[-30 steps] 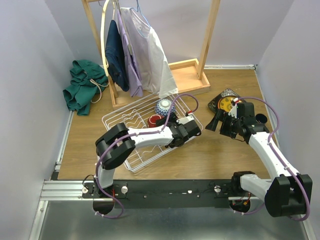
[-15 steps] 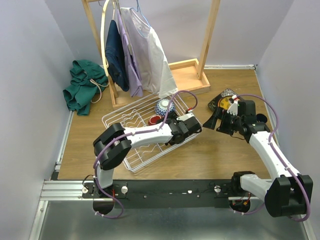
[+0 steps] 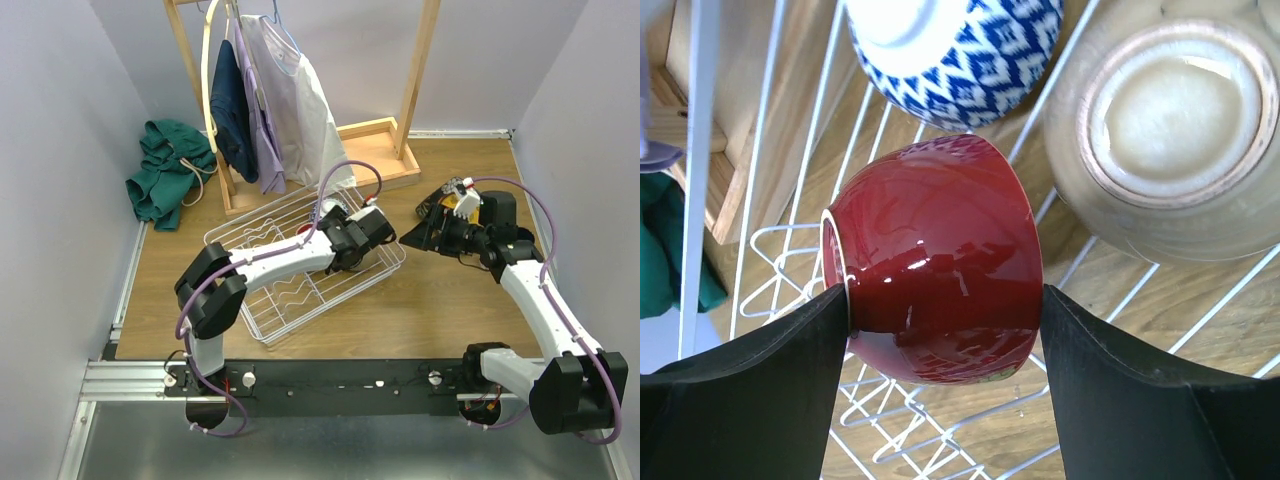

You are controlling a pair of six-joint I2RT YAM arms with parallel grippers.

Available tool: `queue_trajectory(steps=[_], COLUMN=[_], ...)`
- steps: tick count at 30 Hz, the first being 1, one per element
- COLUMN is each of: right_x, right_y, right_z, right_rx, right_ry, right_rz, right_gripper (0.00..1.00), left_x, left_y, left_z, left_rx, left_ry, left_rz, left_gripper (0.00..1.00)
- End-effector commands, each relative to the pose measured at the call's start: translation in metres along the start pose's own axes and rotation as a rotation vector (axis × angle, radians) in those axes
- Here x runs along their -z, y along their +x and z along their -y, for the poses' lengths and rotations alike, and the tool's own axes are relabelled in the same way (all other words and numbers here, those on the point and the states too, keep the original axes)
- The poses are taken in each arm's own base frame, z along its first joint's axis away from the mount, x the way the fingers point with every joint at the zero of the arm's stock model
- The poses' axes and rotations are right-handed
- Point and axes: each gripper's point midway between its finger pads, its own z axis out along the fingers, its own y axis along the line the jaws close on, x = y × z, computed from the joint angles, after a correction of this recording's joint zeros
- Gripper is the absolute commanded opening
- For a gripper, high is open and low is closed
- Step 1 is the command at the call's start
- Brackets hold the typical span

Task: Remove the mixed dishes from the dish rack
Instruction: Pick up the bowl from the dish rack.

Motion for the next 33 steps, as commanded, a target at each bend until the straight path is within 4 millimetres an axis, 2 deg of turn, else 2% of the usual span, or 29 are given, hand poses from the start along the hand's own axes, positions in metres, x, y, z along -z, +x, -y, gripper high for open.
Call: queue_trajectory(steps=[1, 11, 16, 24, 33], right_x=[0.004, 0.000, -0.006, -0.031, -0.057], right_y=[-0.019, -0.021, -0.021, -0.019, -0.023], right_z=[-0.030, -0.050, -0.064, -0.077, -0.097], right_rx=[0.062, 0.047, 0.047, 0.035, 0.036], right_ry=[-0.130, -0.266, -0.360, -0.414, -0.496], right_rz=[0.046, 0.043, 0.041, 0.024, 0.011], right_gripper=[1.00, 1.00, 1.00, 1.00, 1.00], left_x=[0.022, 0.024, 0.035, 0.057, 0.080], left_y=[-0.028, -0.035, -0.044, -0.062, -0.071], left_z=[-0.031, -0.053, -0.063, -0.081, -0.083], left_rx=[0.122, 0.293, 0.418, 0.639, 0.812], left_ry=[0.019, 0.122, 0.210, 0.333, 0.471], left_rz=[0.072, 0.072, 0.106, 0.201, 0.293], left_gripper=[0.23, 0.19, 0.17, 0.15, 0.14])
